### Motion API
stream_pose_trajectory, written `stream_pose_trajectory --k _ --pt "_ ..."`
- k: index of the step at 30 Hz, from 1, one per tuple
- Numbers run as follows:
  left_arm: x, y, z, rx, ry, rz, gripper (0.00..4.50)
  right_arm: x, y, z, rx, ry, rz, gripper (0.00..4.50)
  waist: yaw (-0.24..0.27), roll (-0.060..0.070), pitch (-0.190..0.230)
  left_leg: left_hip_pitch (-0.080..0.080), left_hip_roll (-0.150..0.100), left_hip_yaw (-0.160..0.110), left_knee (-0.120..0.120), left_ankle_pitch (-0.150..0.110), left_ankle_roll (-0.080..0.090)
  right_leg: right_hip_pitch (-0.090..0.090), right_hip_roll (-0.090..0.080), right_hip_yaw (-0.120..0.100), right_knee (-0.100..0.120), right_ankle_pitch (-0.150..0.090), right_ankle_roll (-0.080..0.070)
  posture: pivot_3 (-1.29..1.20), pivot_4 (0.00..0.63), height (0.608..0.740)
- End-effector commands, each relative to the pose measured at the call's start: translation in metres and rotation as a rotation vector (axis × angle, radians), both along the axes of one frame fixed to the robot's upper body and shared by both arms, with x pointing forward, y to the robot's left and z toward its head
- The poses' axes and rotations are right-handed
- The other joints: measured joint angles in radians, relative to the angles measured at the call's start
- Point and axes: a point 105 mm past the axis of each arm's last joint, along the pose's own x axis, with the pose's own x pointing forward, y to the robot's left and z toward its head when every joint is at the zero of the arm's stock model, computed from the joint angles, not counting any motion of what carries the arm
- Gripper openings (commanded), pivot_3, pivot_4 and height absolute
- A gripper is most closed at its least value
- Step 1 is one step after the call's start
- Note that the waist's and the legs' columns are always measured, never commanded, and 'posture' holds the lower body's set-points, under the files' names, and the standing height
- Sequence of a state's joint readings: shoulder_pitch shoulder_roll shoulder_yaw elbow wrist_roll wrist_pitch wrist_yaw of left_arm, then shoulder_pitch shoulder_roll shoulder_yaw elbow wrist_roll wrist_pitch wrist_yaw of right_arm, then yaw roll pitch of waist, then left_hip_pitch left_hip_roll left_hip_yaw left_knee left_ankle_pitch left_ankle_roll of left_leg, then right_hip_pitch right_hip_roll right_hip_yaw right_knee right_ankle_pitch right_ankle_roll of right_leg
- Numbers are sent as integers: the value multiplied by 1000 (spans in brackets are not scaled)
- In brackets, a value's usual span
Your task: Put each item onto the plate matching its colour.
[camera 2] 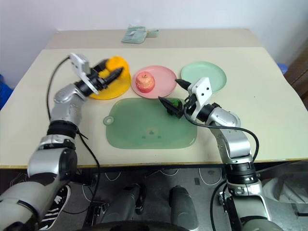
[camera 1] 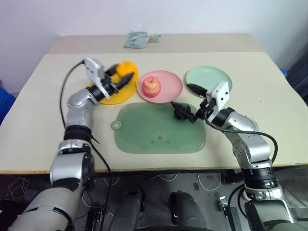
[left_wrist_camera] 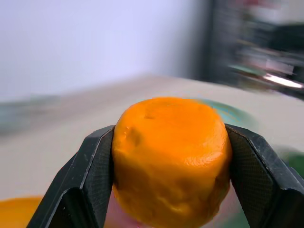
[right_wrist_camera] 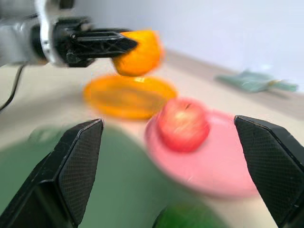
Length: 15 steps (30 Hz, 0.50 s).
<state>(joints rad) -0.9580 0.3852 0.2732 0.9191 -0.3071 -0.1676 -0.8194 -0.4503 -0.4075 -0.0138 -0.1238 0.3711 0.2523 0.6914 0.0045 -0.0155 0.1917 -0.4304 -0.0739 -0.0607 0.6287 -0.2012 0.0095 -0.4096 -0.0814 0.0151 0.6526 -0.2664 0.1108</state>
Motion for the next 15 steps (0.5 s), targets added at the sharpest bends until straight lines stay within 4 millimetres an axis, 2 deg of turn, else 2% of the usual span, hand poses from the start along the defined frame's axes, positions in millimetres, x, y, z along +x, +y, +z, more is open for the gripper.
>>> stream_pose_trajectory --k 1,6,9,10,12,15 --pt "9 26 3 -77 20 153 3176 -2 8 14 9 -49 26 4500 4 0 0 0 0 0 0 0 0 0 0 0 0 0 0 0 150 740" --pt "14 45 -25 -39 127 287 3176 -1 9 14 -2 -39 39 4500 8 0 0 0 -1 0 1 0 0 1 0 0 0 1 1 0 150 740" --pt "15 51 -30 -68 143 327 3176 0 7 14 -16 -38 33 4500 5 0 0 0 -1 0 0 0 0 0 0 0 0 1 1 0 150 740" --pt "15 51 -31 -67 141 328 3861 0 7 15 -20 -39 31 4500 4 0 0 0 -1 0 0 0 0 0 0 0 0 1 1 0 150 740" --pt "15 51 -30 -40 126 350 4423 0 7 14 -26 -36 32 4500 3 0 0 0 -1 0 0 0 0 0 0 0 1 1 1 0 150 740" --pt "12 46 -20 -7 67 302 4423 1 9 7 -70 -28 25 4500 4 0 0 0 -1 0 0 0 0 0 0 0 1 1 1 0 150 740"
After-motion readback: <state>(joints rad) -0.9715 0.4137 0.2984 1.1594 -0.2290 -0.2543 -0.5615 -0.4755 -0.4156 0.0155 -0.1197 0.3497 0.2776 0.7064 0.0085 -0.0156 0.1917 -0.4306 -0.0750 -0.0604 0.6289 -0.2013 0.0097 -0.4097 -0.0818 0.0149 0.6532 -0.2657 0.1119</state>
